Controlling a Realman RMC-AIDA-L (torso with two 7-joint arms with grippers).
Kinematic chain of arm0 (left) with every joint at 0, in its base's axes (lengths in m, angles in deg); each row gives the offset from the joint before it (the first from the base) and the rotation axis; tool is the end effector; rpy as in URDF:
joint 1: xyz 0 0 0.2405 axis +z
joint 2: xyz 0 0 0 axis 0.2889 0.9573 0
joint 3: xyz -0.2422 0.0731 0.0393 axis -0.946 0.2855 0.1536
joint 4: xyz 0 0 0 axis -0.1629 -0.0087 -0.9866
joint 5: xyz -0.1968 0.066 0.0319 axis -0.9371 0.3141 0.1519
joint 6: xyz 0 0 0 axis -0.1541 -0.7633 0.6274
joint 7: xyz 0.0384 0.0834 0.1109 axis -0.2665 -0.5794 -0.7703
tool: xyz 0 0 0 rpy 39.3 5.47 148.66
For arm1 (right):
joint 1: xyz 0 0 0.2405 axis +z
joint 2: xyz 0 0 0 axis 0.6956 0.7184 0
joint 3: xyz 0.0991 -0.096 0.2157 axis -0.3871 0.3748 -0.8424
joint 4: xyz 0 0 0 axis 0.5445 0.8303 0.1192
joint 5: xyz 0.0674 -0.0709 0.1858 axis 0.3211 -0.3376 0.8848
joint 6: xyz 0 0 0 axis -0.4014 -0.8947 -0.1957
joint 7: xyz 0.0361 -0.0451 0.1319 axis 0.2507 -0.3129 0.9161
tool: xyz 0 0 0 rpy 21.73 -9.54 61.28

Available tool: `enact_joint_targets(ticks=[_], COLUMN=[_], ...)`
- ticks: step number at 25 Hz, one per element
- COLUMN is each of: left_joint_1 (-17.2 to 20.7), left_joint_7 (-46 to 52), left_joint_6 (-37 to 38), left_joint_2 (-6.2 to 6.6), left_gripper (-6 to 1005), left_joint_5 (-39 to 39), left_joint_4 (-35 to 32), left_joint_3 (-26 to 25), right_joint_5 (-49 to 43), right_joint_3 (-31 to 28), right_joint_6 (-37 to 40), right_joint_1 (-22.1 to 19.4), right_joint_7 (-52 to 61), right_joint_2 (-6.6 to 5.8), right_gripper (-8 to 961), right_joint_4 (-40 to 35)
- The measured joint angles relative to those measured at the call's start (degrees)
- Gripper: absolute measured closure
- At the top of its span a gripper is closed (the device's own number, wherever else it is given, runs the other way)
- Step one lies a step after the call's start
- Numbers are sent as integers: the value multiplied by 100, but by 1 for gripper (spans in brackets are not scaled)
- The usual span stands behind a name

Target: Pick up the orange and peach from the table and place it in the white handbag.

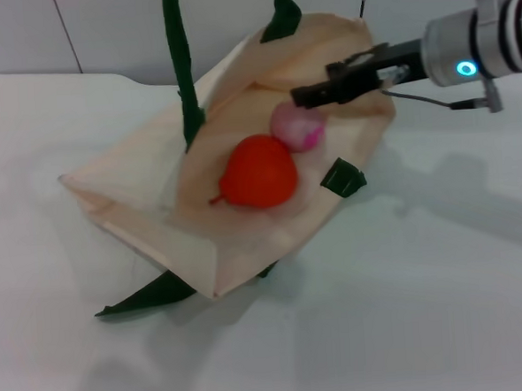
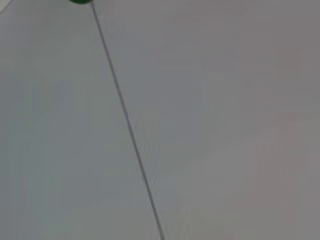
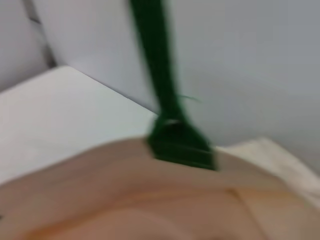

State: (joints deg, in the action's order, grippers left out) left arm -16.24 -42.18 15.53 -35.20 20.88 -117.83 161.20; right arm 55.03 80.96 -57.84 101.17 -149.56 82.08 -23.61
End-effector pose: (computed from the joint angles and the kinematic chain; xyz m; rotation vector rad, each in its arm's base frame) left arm -0.0286 0.3638 0.1340 -2.1454 -0.3312 -0.3143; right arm 0.1429 0.4614 -0.0395 -2.6012 0.7922 0.2235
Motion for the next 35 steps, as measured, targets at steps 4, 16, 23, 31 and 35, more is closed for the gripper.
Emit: enact_joint_targets(ticks=[4,16,23,31,35], left_joint_1=[177,454,577,1036,1385], left_joint_7=[-9,-27,69,-202,-626], left_joint_6=[7,217,817,1999,3134], left_joint_2=[0,-9,-9,-27,-51], left_gripper=[879,879,659,431,417], left_joint_5=[2,-36,-129,-245,-598], left_joint_4=[0,56,299,716,992], left_joint_3=[-29,-197,-130,-100,9], right_joint_5=[-195,-869,-1496,-1501,-573], right_joint_3=[-5,-1409,-1728,-2270,-2334], right_joint_6=[-117,-1072,-1152,-957,-402], right_joint_1=[-299,-1665,-1509,-1912,-2427], right_joint_7=[397,1109,1112,926,403], right_joint_2=[-238,-355,-156,150,176], right_gripper=[140,148,147,147,148], right_joint_4=[-260,-2352,-2434,-3399,-3707])
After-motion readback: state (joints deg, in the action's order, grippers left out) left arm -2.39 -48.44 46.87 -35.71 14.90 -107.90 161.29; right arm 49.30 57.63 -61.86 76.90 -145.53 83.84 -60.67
